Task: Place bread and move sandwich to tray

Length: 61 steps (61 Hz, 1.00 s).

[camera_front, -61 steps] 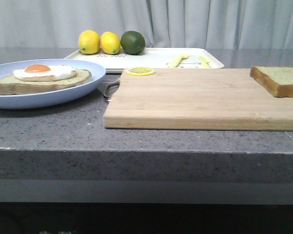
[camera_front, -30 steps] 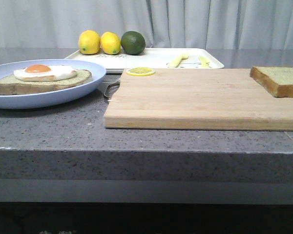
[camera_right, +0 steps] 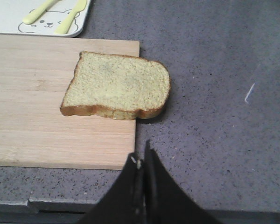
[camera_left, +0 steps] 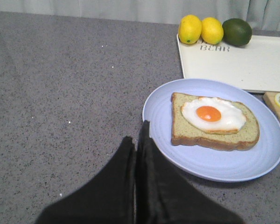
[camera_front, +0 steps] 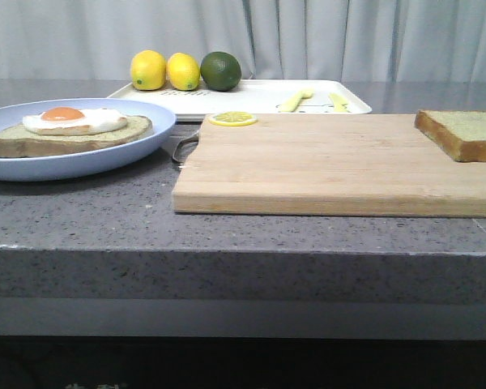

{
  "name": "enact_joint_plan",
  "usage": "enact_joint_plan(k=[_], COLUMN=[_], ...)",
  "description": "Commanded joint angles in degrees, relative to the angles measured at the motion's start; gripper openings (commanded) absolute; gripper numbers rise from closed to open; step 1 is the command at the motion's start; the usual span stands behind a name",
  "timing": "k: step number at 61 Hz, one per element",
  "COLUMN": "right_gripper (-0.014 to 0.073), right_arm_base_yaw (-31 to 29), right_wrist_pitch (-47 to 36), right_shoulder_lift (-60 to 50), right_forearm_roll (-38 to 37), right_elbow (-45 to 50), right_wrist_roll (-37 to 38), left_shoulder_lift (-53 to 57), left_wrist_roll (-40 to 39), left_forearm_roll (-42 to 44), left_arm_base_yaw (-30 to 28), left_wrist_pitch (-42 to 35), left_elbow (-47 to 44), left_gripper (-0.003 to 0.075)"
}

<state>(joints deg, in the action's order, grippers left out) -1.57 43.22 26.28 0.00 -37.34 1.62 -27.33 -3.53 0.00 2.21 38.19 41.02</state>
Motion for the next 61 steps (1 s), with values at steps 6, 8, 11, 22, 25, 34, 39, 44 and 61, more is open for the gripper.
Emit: enact_joint_plan(k=[6,8,11,22,25,34,39,44,61], right_gripper=[-0.0041,-0.0017,0.0058,0.0419,0.0480,0.0493,0.0488,0.0488,0.0487], right_arm_base_yaw=[-0.3,-0.3,-0.3,-0.3,-0.3,-0.3,-0.3,-0.3,-0.3], right_wrist_pitch=[-4.5,-4.5,-4.3,-3.8,-4.0,-4.2,-4.1,-4.0,5.4], right_shoulder_lift=[1.0,1.0,1.0,1.0,1.0,1.0,1.0,1.1,6.6], right_forearm_roll=[-0.8,-0.8,-0.8,-0.8,-0.8,-0.7,-0.4,0.0,2.9], right_elbow=[-1.4,-1.4,-1.4,-1.4,-1.4,-1.4,-1.4,-1.6,-7.8], right_wrist_roll=[-0.3,-0.3,-0.3,-0.3,-0.3,-0.3,-0.3,-0.3,-0.3], left_shoulder_lift=[-2.0,-2.1,-2.4,-2.3,-2.3,-2.3,-2.3,-2.3,-2.3], left_wrist_roll=[0.1,0.1,0.1,0.1,0.1,0.1,0.1,0.1,0.1], left_forearm_roll=[-0.5,-0.5,-0.5,-0.5,-0.5,-0.5,-0.5,-0.5,-0.3], left_arm_base_yaw=[0.1,0.1,0.1,0.1,0.1,0.1,0.1,0.4,6.0], left_wrist_pitch=[-4.3,-4.3,-4.3,-4.3,-4.3,-4.3,-4.3,-4.3,-4.3], left_elbow=[0.8,0.8,0.8,0.8,0.8,0.8,0.8,0.8,0.8], left_gripper=[-0.0015,-0.0004,0.0028,0.0307,0.0380,0.0440,0.0440,0.0440,0.0440])
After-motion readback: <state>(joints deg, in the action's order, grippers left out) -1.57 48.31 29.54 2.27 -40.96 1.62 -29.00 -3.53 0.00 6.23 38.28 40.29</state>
